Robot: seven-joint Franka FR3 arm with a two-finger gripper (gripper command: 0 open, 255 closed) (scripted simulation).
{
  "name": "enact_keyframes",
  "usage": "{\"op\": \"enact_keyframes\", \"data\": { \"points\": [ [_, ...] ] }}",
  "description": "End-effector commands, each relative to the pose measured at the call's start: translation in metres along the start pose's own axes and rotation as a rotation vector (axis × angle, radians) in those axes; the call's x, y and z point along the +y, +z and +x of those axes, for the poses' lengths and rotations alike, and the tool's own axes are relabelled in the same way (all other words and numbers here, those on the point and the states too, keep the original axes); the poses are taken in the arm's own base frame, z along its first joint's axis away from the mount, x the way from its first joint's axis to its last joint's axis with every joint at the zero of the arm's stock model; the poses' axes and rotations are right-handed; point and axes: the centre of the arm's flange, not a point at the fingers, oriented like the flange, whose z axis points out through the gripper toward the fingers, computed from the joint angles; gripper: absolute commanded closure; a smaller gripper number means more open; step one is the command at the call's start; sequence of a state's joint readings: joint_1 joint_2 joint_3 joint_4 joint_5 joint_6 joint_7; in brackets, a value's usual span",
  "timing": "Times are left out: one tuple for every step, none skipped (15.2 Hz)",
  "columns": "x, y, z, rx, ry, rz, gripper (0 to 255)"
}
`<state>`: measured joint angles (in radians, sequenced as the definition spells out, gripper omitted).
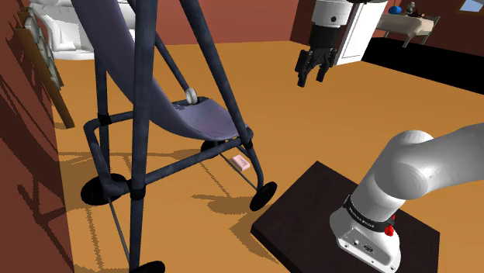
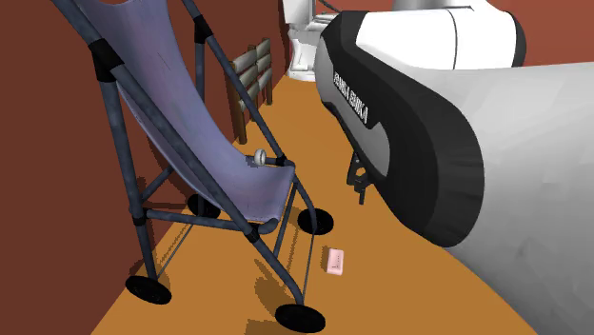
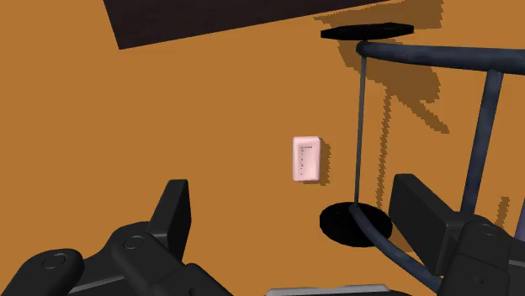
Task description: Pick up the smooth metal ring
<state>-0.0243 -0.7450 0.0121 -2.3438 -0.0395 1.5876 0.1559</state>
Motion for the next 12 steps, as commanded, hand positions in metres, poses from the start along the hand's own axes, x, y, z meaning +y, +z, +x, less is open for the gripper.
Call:
{"op": "enact_keyframes", "data": {
  "points": [
    [0.000,0.000,0.000,0.000,0.000,0.000,0],
    [-0.012,0.001,0.005,0.004,0.004,0.001,0],
    [-0.024,0.003,0.009,0.008,0.007,0.001,0],
    [-0.036,0.004,0.014,0.012,0.011,0.002,0],
    [-0.047,0.005,0.019,0.016,0.015,0.003,0],
    [-0.059,0.006,0.024,0.019,0.019,0.004,0],
    [-0.071,0.008,0.029,0.023,0.022,0.004,0],
    [-0.083,0.009,0.034,0.027,0.026,0.005,0],
    [-0.095,0.010,0.039,0.031,0.030,0.006,0],
    [-0.106,0.011,0.044,0.035,0.034,0.007,0],
    [-0.118,0.012,0.049,0.039,0.037,0.007,0],
    [-0.130,0.013,0.054,0.043,0.041,0.008,0]
  ]
}}
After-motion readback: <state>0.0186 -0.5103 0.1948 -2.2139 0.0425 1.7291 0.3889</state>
